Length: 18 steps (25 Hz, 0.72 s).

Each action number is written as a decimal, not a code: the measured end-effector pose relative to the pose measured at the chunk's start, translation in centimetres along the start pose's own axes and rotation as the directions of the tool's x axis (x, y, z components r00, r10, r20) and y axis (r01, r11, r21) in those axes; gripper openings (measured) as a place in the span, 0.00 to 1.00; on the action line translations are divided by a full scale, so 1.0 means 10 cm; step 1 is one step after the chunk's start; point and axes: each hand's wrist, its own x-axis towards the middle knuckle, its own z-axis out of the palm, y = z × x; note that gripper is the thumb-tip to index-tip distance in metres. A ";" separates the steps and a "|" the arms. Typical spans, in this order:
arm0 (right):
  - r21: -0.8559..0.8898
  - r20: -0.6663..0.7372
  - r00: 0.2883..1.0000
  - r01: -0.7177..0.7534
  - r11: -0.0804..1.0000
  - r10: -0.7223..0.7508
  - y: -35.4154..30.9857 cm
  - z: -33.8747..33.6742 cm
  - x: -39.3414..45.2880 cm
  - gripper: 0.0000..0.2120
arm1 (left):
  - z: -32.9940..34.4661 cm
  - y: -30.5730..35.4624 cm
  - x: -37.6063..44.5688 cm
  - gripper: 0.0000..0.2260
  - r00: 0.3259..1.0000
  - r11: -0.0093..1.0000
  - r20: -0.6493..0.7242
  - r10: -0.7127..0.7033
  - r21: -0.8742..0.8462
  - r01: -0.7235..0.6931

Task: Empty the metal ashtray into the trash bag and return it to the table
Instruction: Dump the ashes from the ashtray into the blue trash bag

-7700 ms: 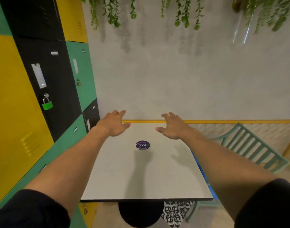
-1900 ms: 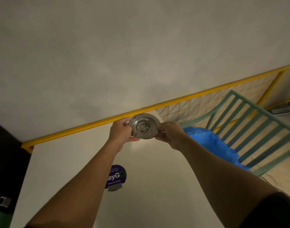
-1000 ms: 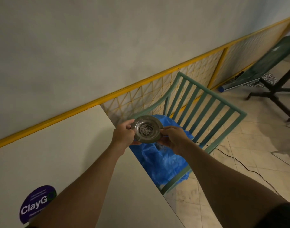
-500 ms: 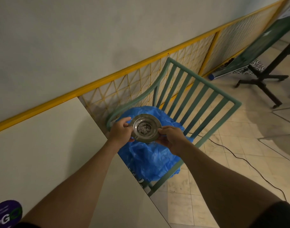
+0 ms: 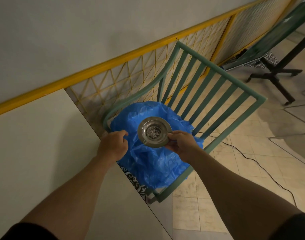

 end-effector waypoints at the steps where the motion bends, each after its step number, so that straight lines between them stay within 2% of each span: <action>1: -0.006 -0.008 1.000 -0.002 1.000 0.002 0.03 -0.01 0.05 0.05 | 0.04 -0.03 0.01 0.16 1.000 0.999 -0.008 0.021 0.026 -0.021; 5: -0.017 -0.047 0.999 -0.006 1.000 0.005 0.13 -0.06 0.21 0.04 | 0.17 -0.14 0.00 0.15 0.989 0.978 -0.085 0.123 0.177 -0.106; 11: -0.030 -0.068 0.997 0.024 0.999 -0.026 0.09 -0.07 0.37 0.04 | 0.22 -0.19 0.01 0.15 0.980 0.981 -0.156 0.127 0.164 -0.101; 15: -0.091 -0.127 0.984 0.112 0.990 -0.123 -0.04 -0.10 0.49 0.06 | 0.22 -0.19 0.02 0.16 0.977 0.978 -0.161 0.139 0.177 -0.110; 18: -0.227 -0.177 0.952 0.206 0.952 -0.249 -0.15 -0.11 0.56 0.05 | 0.22 -0.19 0.02 0.16 0.978 0.980 -0.167 0.126 0.171 -0.097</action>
